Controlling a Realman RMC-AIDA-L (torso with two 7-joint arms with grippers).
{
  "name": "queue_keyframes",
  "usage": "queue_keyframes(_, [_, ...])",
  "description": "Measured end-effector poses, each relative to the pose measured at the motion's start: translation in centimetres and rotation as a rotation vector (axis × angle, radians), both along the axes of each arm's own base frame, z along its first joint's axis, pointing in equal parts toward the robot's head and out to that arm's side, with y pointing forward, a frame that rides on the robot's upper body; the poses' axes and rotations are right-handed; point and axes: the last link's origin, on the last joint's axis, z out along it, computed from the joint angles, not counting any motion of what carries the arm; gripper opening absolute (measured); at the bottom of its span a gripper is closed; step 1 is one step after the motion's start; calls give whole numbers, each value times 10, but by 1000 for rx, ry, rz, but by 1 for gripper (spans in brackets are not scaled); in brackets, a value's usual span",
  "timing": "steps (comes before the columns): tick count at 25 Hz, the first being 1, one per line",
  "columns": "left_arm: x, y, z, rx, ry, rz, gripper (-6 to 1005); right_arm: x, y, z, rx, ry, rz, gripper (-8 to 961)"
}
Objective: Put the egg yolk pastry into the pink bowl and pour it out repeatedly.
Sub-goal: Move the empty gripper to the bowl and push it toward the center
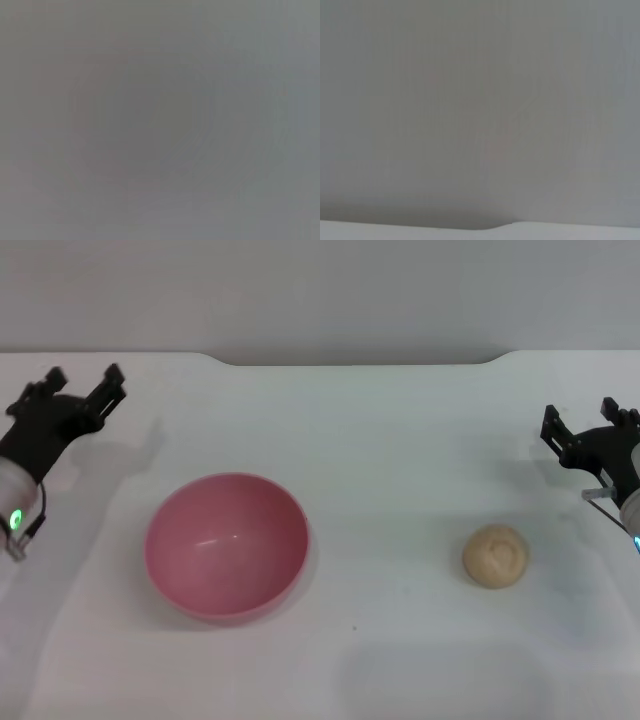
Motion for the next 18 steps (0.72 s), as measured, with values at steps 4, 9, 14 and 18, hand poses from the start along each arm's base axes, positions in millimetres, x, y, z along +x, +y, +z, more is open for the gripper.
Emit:
queue_keyframes(4, [11, 21, 7, -94, -38, -26, 803, 4, -3, 0, 1, -1, -10, 736])
queue_keyframes(9, [19, 40, 26, -146, -57, -60, 803, 7, -5, 1, 3, -1, -19, 736])
queue_keyframes(14, [24, 51, 46, -203, -68, -89, 802, 7, -6, 1, 3, 1, -20, 735])
queue_keyframes(18, [29, 53, 60, -352, -42, -132, 802, 5, -6, 0, 2, 6, -19, 735])
